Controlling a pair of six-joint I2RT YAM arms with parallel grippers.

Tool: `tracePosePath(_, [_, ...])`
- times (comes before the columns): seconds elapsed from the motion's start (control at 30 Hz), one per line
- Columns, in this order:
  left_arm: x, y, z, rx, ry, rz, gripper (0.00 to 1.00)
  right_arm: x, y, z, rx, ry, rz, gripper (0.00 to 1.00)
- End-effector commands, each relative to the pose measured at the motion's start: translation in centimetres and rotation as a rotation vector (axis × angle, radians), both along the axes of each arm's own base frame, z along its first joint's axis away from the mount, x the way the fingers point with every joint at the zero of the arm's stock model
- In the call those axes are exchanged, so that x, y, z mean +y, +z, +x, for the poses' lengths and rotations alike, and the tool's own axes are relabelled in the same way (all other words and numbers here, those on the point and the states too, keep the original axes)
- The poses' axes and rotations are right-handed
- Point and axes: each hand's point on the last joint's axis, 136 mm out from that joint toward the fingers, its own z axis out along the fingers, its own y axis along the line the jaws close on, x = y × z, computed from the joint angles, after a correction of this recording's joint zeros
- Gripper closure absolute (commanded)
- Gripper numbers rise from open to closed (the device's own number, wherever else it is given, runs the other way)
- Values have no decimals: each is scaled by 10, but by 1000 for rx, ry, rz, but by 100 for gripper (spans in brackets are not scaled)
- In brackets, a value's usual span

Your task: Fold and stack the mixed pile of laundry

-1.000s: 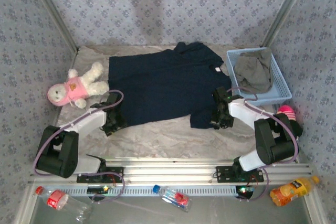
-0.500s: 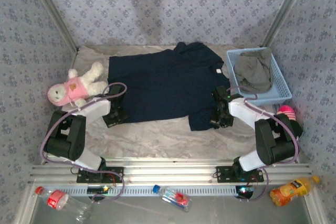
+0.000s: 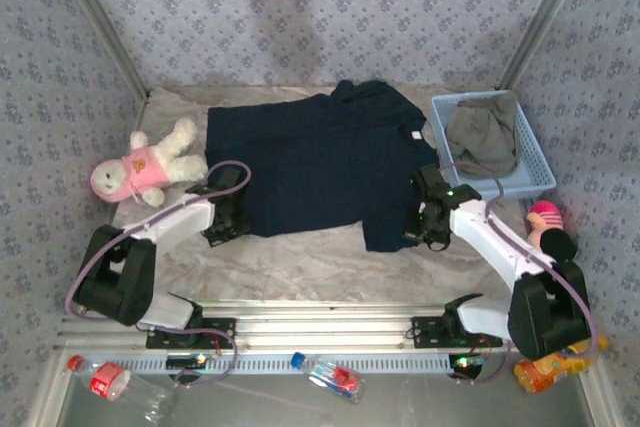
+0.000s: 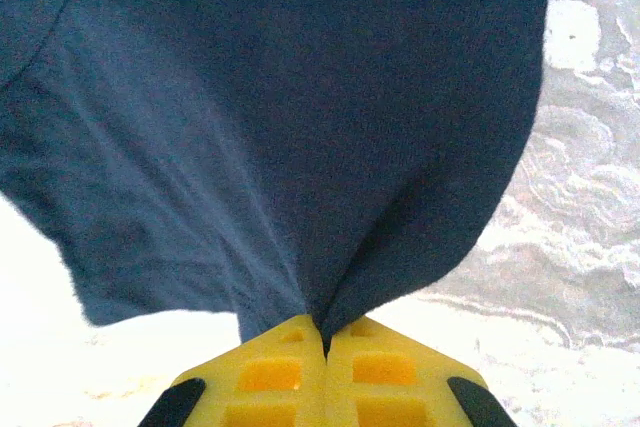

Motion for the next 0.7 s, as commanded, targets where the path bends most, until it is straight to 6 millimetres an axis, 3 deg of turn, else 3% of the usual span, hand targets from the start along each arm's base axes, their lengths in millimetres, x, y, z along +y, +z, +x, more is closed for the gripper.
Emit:
tracePosePath(0.0, [5, 42, 19, -115, 31, 21, 100, 5, 22, 4, -17, 13, 43, 100])
tracePosePath(0.17, [11, 87, 57, -230, 53, 17, 100, 10, 58, 52, -119, 31, 61, 100])
tracePosePath(0.3, [23, 104, 83, -271, 88, 21, 100, 16, 76, 94, -167, 21, 117, 99])
tracePosePath(0.47, [32, 110, 112, -275, 98, 27, 100, 27, 98, 153, -228, 10, 184, 98])
tracePosePath(0.67, [38, 108, 155, -250, 100, 29, 100, 37, 106, 231, -252, 21, 157, 98])
